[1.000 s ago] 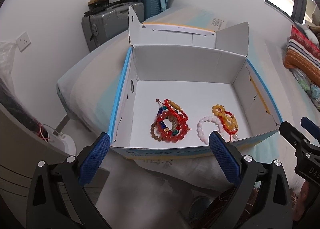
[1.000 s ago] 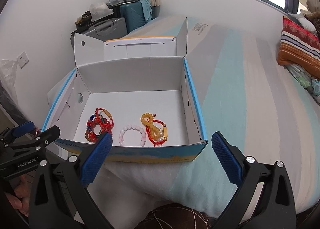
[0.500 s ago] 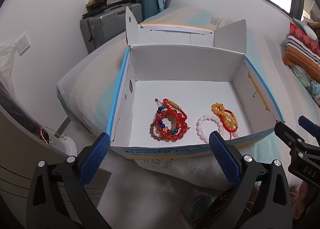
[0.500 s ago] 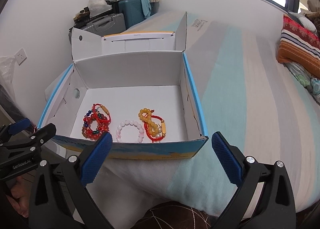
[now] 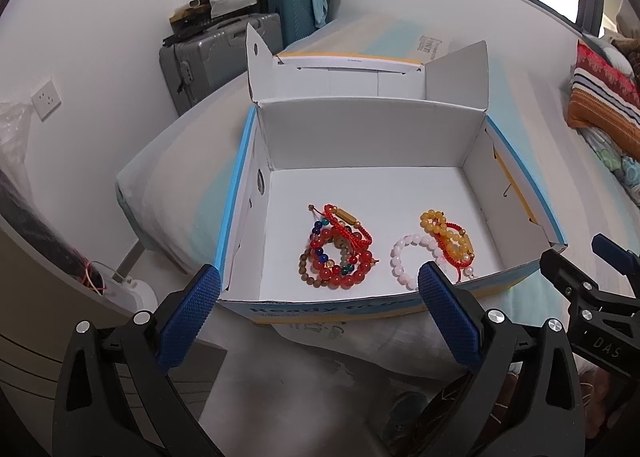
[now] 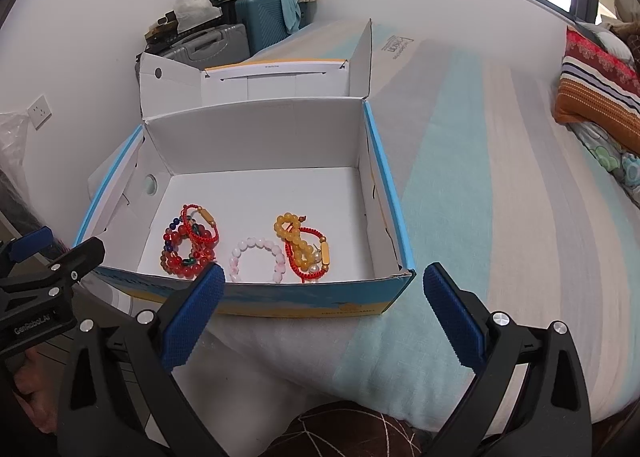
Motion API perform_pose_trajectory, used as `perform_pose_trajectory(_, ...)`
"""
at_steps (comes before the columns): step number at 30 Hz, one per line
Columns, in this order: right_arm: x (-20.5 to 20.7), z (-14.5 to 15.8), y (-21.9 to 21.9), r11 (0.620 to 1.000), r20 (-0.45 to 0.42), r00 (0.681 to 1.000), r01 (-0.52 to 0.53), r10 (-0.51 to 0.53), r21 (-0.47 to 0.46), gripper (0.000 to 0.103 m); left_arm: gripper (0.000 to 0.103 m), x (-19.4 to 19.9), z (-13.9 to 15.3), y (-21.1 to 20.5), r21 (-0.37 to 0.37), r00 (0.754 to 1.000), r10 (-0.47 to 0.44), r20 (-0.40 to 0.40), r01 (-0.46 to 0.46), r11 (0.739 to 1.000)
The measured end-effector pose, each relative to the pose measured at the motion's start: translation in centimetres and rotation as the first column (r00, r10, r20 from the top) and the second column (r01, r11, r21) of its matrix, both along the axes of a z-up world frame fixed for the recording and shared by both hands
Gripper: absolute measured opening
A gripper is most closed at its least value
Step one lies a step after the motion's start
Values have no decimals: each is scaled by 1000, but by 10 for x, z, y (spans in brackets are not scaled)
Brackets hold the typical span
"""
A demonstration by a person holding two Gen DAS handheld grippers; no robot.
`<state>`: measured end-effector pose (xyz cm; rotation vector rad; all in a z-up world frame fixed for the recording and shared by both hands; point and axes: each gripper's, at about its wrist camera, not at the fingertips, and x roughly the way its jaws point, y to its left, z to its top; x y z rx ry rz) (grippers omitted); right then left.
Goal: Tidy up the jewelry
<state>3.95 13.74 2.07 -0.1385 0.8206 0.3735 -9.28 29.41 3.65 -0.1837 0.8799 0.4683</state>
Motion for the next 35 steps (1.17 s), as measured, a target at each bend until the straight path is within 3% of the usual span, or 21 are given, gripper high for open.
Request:
perform_pose_trajectory(26, 3, -4, -1, 1000, -11, 1000, 3, -3, -3, 96, 98, 1, 1, -5, 11, 999, 28, 19, -28, 1000)
perform_pose_trajectory(35, 2, -7, 1, 1000, -10, 1000, 5, -5, -9, 96, 98, 2, -1, -4, 10, 999, 40, -9, -40, 999)
